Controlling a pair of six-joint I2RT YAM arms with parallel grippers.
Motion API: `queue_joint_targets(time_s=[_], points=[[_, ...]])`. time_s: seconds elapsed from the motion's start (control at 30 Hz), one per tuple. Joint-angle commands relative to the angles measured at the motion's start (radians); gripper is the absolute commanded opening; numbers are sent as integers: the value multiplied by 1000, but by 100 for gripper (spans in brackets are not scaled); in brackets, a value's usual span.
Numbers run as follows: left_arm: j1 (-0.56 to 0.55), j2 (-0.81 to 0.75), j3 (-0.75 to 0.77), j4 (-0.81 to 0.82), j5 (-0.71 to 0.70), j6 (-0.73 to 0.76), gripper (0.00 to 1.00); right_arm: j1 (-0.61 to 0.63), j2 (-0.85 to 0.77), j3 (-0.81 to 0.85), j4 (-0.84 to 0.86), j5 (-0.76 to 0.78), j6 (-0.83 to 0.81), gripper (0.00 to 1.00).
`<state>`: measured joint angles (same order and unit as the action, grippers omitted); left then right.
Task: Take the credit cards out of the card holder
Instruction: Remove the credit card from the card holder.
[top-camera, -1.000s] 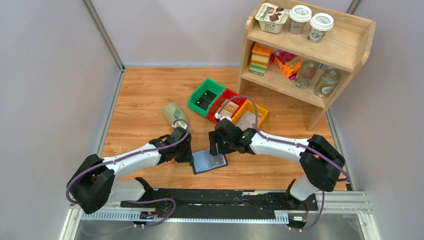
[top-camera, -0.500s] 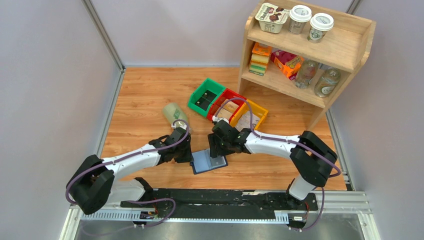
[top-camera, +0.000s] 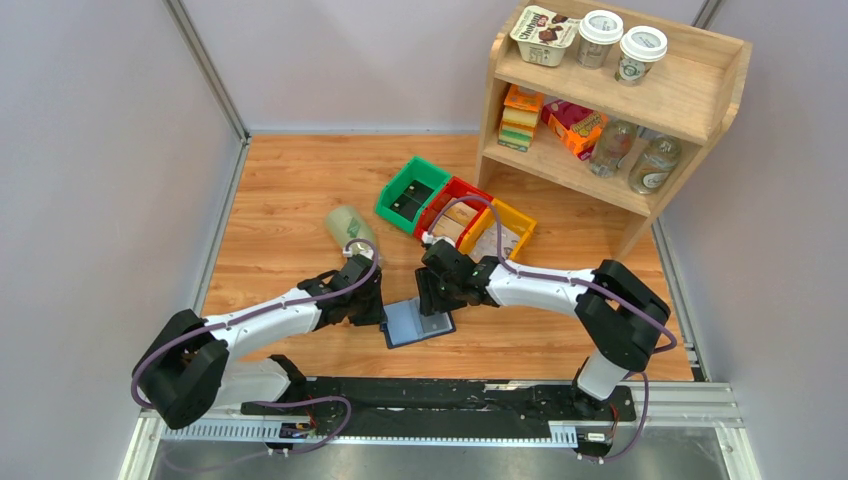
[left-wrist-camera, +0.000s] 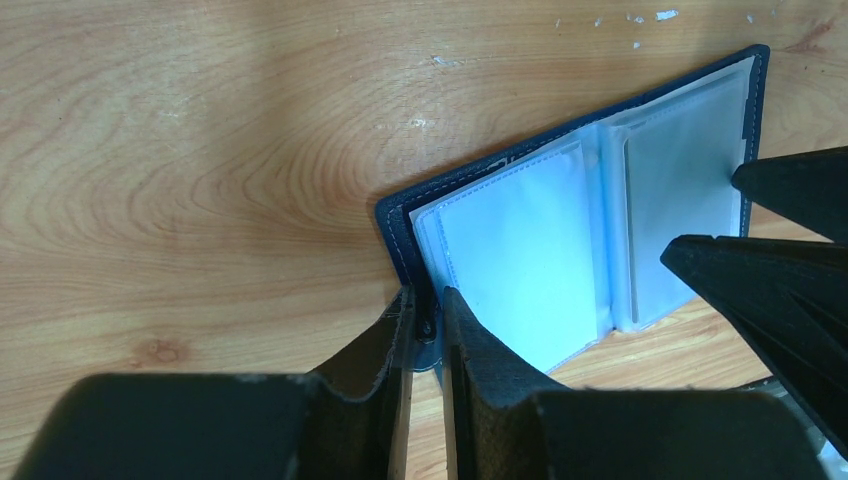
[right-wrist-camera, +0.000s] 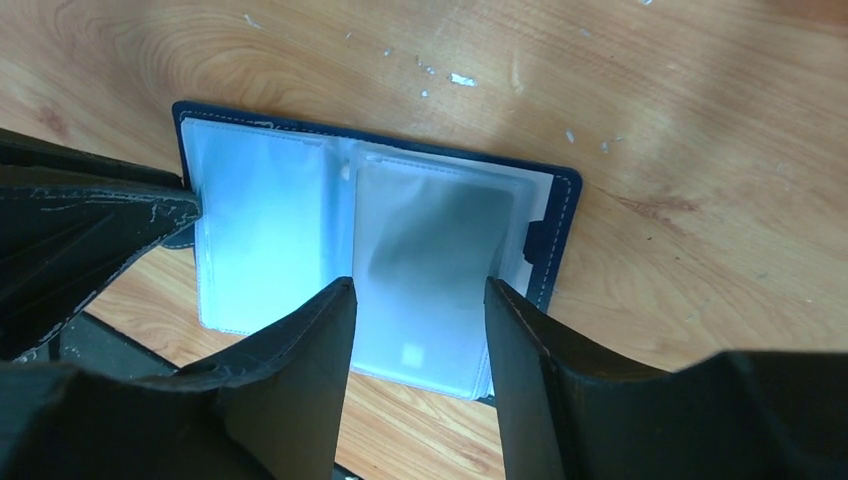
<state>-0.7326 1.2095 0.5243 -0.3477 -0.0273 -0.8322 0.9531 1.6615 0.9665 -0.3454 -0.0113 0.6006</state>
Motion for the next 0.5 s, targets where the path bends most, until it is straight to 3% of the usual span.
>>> queue_joint_targets(time_s=[0.0,0.47], points=[[-4,1,-15,-22,1,-5,21,1,-17,40,-10,69,-12,54],[-4,15,-4,-19,3,-1,21,3,15,44,-3,34,-22,54]])
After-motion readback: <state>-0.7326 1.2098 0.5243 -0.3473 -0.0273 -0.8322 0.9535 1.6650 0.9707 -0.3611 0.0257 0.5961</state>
